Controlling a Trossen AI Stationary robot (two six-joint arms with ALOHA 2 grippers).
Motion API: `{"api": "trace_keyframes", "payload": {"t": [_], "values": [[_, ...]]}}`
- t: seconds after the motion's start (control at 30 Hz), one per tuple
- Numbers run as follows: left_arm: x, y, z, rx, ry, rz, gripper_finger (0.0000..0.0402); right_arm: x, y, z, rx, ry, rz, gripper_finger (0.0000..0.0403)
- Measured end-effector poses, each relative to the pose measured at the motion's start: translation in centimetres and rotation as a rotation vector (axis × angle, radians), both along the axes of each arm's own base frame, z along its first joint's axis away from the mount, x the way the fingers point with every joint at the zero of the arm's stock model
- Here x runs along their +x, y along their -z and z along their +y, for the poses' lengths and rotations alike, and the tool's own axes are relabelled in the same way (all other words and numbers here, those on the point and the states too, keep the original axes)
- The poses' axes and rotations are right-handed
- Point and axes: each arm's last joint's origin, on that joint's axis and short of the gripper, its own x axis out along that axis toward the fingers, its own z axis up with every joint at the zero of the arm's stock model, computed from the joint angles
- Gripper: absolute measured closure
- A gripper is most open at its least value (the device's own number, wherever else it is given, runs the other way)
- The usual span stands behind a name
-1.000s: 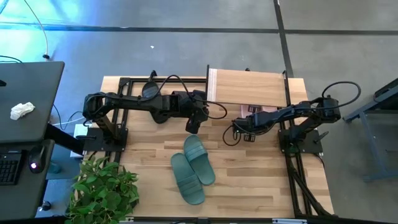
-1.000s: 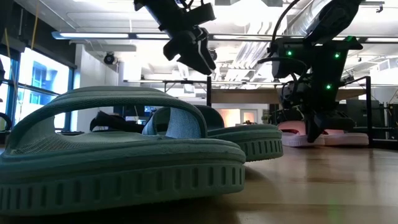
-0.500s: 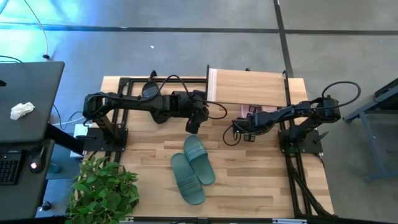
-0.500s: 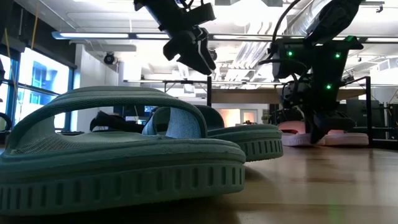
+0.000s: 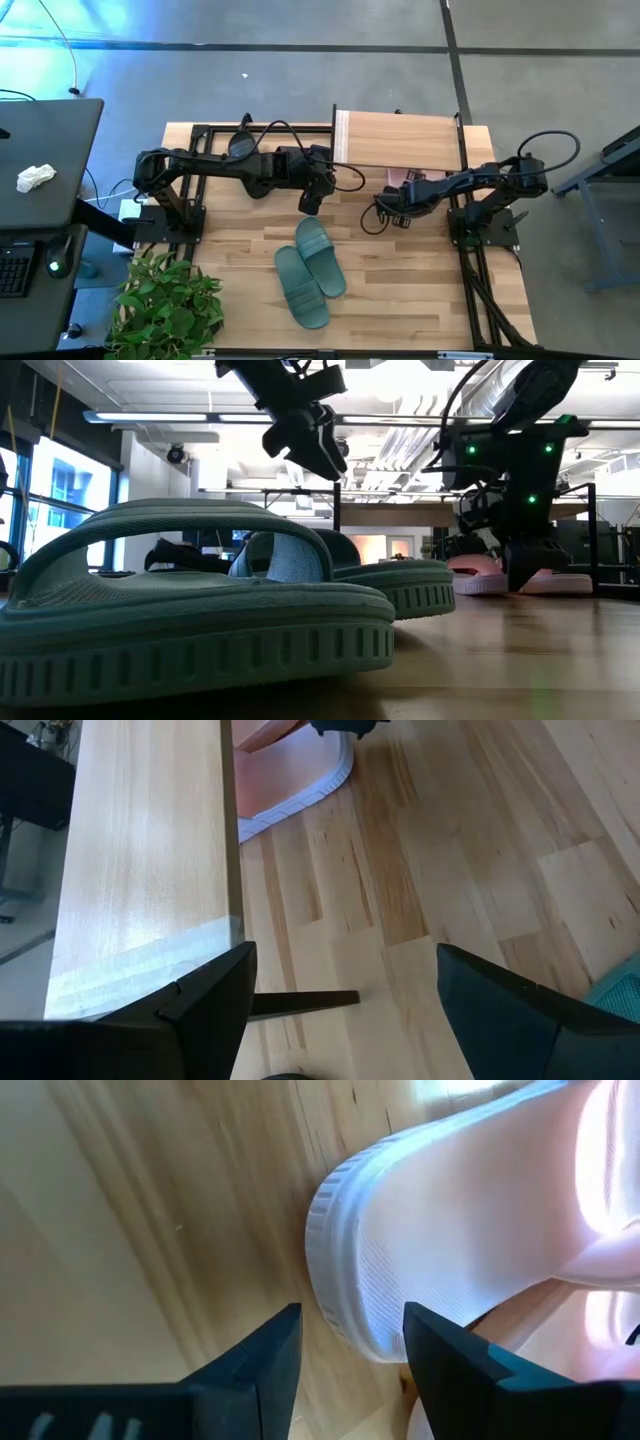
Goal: Pick and place slides into the shelf
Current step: Put the left pink slides under the shelf
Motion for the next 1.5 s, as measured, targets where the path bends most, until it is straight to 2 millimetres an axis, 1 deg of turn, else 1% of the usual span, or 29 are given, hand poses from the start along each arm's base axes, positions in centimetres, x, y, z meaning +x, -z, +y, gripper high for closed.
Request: {"api": "trace_keyframes", "payload": {"t": [0.13, 0.5, 0.6, 0.73, 0.87, 0.97, 1.1, 1.17, 1.23, 1.33, 1.43, 1.5], "values": [[0.0, 0.0, 0.0, 0.000, 0.000, 0.000, 0.0112, 0.1, 0.0, 0.9, 0.017, -0.028, -0.008, 0.0237], [0.0, 0.0, 0.0, 0.001, 0.001, 0.001, 0.0112, -0.2, -0.2, 3.6, 0.075, -0.022, -0.015, 0.0237], [0.0, 0.0, 0.0, 0.002, 0.002, 0.003, 0.0112, 0.2, -1.0, 4.6, 0.082, -0.031, -0.025, 0.0237], [-0.1, 0.1, 0.0, 0.000, 0.002, 0.015, 0.0112, 0.6, -2.7, 5.7, 0.043, -0.043, -0.021, 0.0237], [-0.2, 0.3, 0.0, -0.005, 0.002, 0.035, 0.0112, 0.7, -4.1, 6.1, 0.011, -0.031, 0.007, 0.0237], [-0.2, 0.6, 0.0, -0.009, 0.002, 0.055, 0.0112, 1.1, -4.5, 6.3, 0.043, -0.062, 0.008, 0.0237], [-0.1, 1.1, 0.0, -0.013, 0.000, 0.080, 0.0112, 2.4, -5.1, 6.6, 0.130, -0.125, -0.103, 0.0239], [-0.2, 1.2, 0.0, -0.016, 0.000, 0.092, 0.0112, 3.0, -5.4, 6.3, 0.190, -0.154, -0.168, 0.0249], [-0.2, 1.1, 0.0, -0.015, 0.000, 0.087, 0.0112, 3.3, -5.5, 5.6, 0.226, -0.165, -0.214, 0.0268], [-0.2, 1.1, -0.1, -0.015, 0.001, 0.087, 0.0112, 3.1, -5.1, 3.9, 0.220, -0.114, -0.207, 0.0314], [-0.2, 1.1, 0.0, -0.017, 0.000, 0.086, 0.0112, 2.9, -4.7, 2.2, 0.236, -0.045, -0.211, 0.0375], [-0.2, 1.1, 0.0, -0.018, -0.001, 0.086, 0.0112, 2.7, -3.9, 1.6, 0.295, -0.036, -0.225, 0.0395]]}}
